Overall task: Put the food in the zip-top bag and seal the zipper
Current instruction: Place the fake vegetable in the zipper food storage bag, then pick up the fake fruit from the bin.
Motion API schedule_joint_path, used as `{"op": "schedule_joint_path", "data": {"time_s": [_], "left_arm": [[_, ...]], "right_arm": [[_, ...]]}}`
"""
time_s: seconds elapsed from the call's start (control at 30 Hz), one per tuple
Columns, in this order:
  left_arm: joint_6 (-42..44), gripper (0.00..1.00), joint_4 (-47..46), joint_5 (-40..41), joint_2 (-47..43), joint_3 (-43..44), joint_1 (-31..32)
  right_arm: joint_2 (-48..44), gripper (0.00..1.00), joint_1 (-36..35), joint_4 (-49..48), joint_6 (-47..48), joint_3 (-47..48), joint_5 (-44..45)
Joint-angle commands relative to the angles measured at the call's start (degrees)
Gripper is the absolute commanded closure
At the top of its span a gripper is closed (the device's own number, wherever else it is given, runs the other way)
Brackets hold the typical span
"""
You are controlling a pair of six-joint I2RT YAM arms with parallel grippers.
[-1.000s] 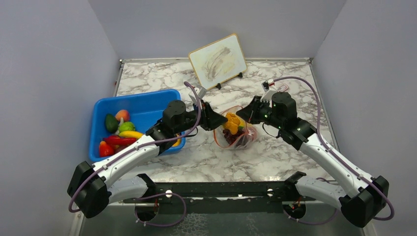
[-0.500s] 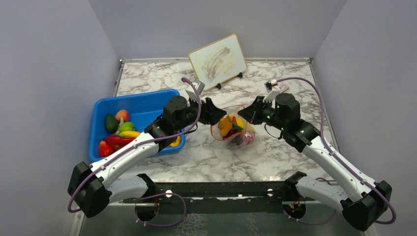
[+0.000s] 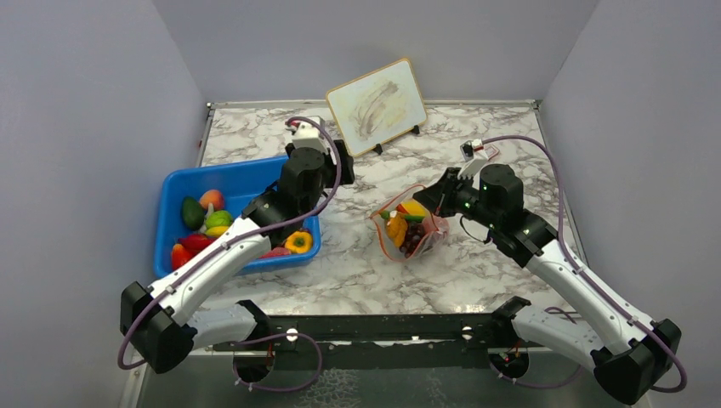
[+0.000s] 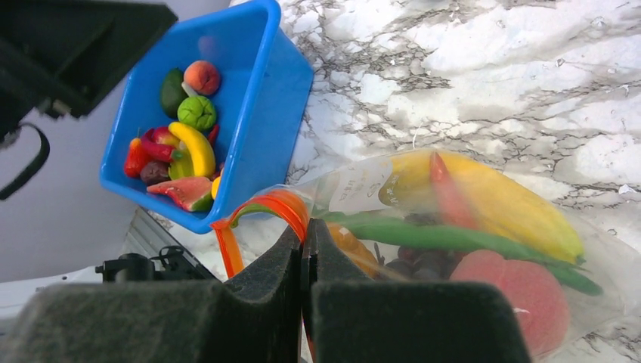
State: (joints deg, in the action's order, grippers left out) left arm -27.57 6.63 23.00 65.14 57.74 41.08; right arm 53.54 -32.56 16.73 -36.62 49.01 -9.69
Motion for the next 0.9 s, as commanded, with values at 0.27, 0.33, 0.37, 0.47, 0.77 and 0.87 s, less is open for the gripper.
{"op": "schedule_joint_path", "data": {"time_s": [0.27,0.33,0.37,0.47,0.77,0.87], "left_arm": [[-6.4,0.05,18.0,12.6,8.1,7.0,-16.0],[-8.8,0.05,20.4,14.2,8.9,7.2,-18.4],[-10.0,0.06,21.5,15.4,9.3,7.0,-19.5],[-12.4,0.08,23.3,17.8,9.8,5.4,-22.5],[-15.9,0.24,23.4,18.8,8.7,-0.2,-33.6],[-20.7,0.25,25.9,20.9,7.6,-1.4,-37.0]], "right_arm": [[-1.5,0.99,-0.1,-0.4,1.4,1.1,0.3],[-1.1,0.99,-0.1,0.2,1.9,2.0,0.4],[-1.0,0.99,-0.1,0.4,2.1,2.2,0.4],[-0.8,0.99,-0.1,0.4,2.3,2.8,0.1],[-0.7,0.99,-0.1,1.7,2.6,3.7,-0.5],[-0.6,0.99,-0.1,2.1,2.7,3.9,-0.4]]}}
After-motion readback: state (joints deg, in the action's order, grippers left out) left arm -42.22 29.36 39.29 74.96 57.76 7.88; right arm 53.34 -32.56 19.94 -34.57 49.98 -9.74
